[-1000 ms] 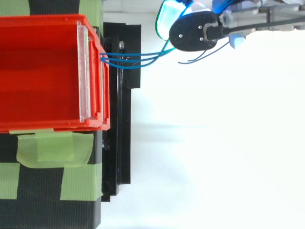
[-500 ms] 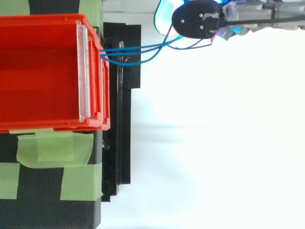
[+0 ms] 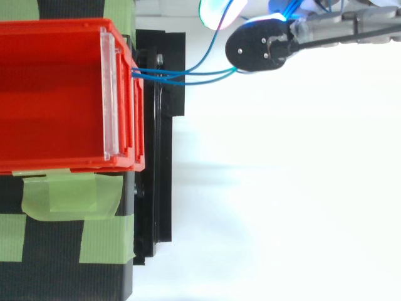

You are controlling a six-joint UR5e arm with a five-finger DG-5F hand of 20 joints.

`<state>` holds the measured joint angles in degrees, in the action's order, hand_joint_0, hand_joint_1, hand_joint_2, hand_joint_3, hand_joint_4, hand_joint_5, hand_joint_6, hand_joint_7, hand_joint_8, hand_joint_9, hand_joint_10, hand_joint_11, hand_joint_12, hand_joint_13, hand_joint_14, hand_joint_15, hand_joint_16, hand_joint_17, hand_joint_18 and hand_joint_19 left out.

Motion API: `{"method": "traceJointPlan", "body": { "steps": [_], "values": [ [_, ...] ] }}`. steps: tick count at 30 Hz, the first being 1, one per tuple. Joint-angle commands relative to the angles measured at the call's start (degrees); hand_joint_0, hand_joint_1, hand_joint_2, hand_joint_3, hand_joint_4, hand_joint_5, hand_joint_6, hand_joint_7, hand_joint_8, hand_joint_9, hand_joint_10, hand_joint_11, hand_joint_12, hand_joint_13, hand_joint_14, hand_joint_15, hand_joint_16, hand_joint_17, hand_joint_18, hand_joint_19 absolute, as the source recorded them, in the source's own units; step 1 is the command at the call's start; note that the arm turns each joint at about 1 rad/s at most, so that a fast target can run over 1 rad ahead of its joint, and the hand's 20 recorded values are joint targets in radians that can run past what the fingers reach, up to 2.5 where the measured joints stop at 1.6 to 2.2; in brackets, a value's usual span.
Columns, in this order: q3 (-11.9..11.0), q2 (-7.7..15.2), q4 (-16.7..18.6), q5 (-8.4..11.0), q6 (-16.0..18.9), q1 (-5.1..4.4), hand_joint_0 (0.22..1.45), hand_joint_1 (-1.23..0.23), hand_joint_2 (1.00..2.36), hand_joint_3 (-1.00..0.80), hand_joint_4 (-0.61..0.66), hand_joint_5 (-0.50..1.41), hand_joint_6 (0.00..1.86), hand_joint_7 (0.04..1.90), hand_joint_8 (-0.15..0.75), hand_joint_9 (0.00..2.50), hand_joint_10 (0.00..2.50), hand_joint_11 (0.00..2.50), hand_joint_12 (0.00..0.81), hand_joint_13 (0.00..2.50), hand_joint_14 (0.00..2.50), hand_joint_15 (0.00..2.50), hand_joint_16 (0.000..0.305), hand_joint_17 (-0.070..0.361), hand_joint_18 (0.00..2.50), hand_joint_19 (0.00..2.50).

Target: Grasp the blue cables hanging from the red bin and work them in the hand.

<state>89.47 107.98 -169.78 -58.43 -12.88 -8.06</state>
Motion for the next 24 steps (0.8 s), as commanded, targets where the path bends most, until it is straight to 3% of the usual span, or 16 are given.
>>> {"method": "traceJointPlan", "body": {
  "steps": [1, 3, 12, 13, 17, 21, 24],
  "values": [
    [0.0, -0.1, -0.2, -2.48, 0.1, 0.06, 1.07, -0.81, 1.02, -0.47, 0.31, 0.15, 0.15, 1.29, 0.448, 0.04, 2.5, 2.44, 0.53, 0.44, 2.5, 1.46, 0.055, 0.124, 0.87, 1.01],
    [0.0, -0.3, -0.2, -3.45, 0.3, 0.23, 1.09, -0.81, 1.02, -0.4, 0.31, 0.14, 0.22, 1.26, 0.448, 0.06, 2.5, 2.44, 0.531, 0.45, 2.5, 1.43, 0.055, 0.124, 0.86, 0.99],
    [0.0, -1.0, -0.8, -3.62, 0.3, 0.32, 1.25, -0.74, 1.0, 0.33, 0.22, 0.18, 0.41, 1.19, 0.441, 0.14, 2.5, 2.39, 0.524, 0.47, 2.5, 1.35, 0.054, 0.121, 0.58, 0.58],
    [0.0, -1.0, -0.8, -3.62, 0.4, 0.23, 1.26, -0.73, 1.05, 0.39, 0.22, 0.19, 0.43, 1.18, 0.44, 0.15, 2.5, 2.38, 0.525, 0.47, 2.5, 1.35, 0.053, 0.118, 0.53, 0.54],
    [0.0, -1.1, -0.8, -3.89, 1.4, 0.32, 1.3, -0.73, 1.07, 0.4, 0.19, 0.2, 0.45, 1.17, 0.427, 0.16, 2.5, 2.36, 0.516, 0.46, 2.5, 1.36, 0.052, 0.118, 0.46, 0.49],
    [0.0, -1.3, -0.8, -4.06, 3.4, 0.23, 1.32, -0.72, 1.0, 0.41, 0.2, 0.2, 0.44, 1.16, 0.428, 0.18, 2.5, 2.39, 0.522, 0.48, 2.5, 1.3, 0.051, 0.115, 0.47, 0.51],
    [0.0, -1.5, -1.1, -4.06, 4.5, 0.32, 1.3, -0.73, 1.0, 0.31, 0.21, 0.2, 0.42, 1.18, 0.429, 0.18, 2.5, 2.4, 0.521, 0.5, 2.5, 1.35, 0.051, 0.115, 0.53, 0.55]
  ]
}}
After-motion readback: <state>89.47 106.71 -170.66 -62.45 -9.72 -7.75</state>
